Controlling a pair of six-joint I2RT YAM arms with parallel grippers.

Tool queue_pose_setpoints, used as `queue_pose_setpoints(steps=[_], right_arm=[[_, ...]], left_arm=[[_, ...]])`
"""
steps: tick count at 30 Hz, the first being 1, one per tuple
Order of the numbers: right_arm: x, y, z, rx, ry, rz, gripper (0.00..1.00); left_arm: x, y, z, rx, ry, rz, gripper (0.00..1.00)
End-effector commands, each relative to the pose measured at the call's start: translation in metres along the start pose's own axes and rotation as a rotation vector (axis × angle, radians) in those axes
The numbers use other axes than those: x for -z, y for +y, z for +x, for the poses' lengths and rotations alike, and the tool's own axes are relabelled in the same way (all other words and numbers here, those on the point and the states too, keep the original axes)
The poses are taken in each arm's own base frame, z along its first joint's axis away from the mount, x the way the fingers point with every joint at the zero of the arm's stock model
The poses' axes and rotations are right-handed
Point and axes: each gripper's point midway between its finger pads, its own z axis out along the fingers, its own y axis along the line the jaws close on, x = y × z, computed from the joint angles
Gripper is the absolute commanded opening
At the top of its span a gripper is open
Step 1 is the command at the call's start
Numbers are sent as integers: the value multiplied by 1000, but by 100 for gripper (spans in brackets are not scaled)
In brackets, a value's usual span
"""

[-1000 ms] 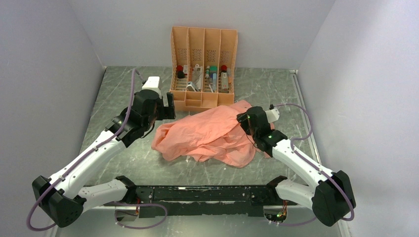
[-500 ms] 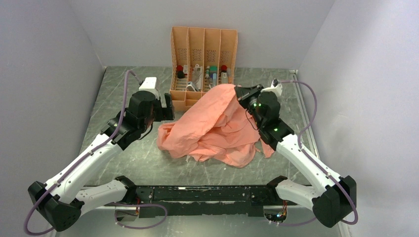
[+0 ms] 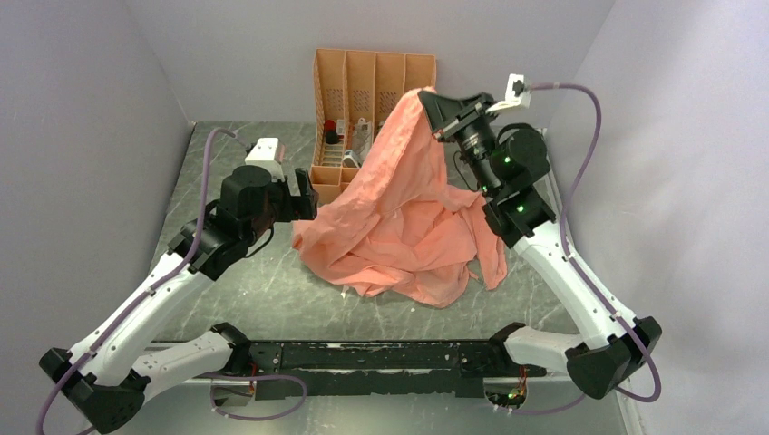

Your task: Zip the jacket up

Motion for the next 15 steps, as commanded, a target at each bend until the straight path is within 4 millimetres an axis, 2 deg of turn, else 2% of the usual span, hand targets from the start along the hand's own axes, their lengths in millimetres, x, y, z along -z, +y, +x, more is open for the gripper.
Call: queue_pose_setpoints(steps=[1,5,8,15], right_arm=[[-10,66,-53,165,-70,-193,0],[-11,113,-93,237,-149,-307,0],[-8,142,-116,283,-197,-392,0],[21,203,-158,340,-307,-616,0]], left_arm=[[21,-9,-28,3,-59,52,95],[34,-14,-48,-3,-107,82,95],[44,-16,-65,-6,-147,92,95],[62,-12,-88,-8,-230,89,95]])
